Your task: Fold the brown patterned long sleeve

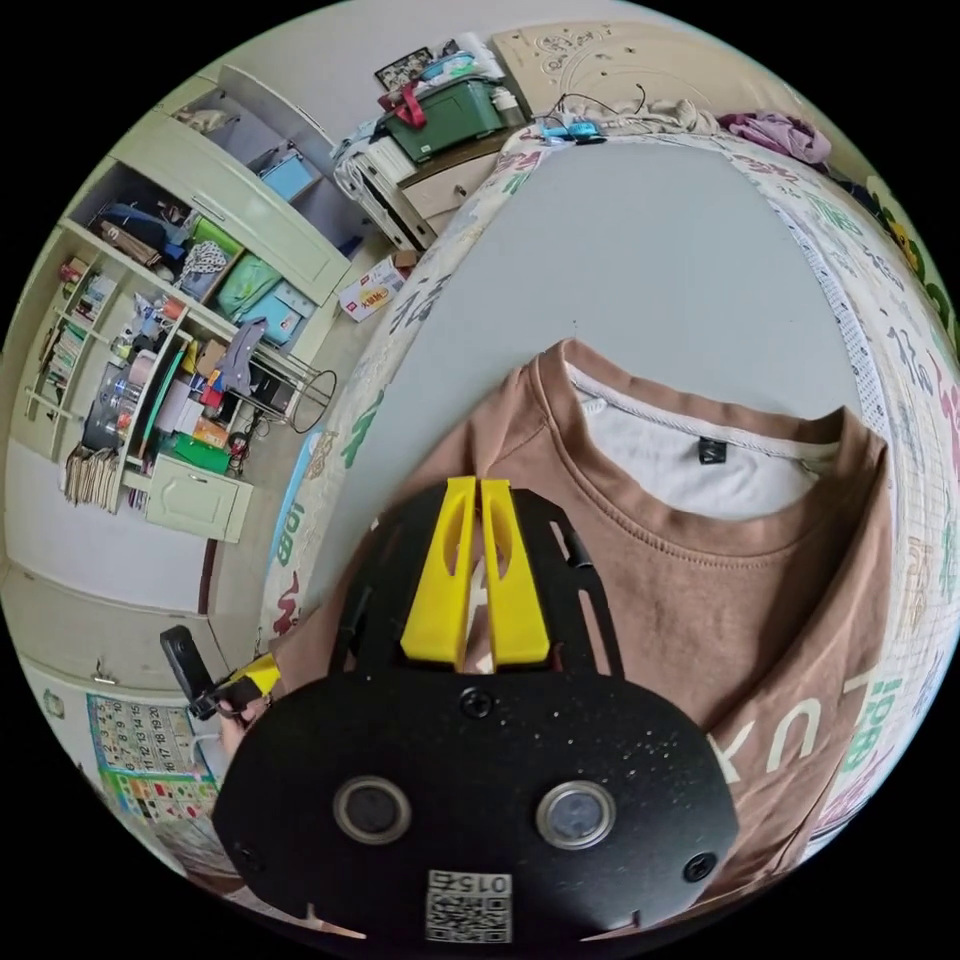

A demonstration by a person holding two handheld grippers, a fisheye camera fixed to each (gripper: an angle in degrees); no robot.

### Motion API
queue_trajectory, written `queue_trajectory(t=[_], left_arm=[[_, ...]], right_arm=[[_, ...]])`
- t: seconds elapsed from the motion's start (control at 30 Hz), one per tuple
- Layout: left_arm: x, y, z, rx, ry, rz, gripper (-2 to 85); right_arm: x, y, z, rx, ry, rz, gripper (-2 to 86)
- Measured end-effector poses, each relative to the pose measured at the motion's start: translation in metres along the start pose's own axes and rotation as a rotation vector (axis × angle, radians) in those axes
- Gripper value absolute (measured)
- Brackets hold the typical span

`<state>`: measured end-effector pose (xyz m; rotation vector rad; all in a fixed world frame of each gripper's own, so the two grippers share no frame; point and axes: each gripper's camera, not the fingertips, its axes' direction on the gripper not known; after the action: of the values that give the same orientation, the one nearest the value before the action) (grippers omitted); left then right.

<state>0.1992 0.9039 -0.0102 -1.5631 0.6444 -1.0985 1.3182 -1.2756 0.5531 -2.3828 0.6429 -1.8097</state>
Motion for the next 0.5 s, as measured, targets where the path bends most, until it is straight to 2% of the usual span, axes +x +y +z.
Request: queue_trajectory(t=[0.27,0.5], left_arm=[[0.000,-0.002,0.002,-0.003,-0.005,-0.007,5.6],[0.003,0.001,0.001,0.041,-0.023,-0.013,1.7]], right_arm=[[0.032,0.073,-0.041,-0.037,-0.002,-0.041,-0.4],[0.018,0.061,-0.045,0.095,-0.048,-0.044,-0.1]])
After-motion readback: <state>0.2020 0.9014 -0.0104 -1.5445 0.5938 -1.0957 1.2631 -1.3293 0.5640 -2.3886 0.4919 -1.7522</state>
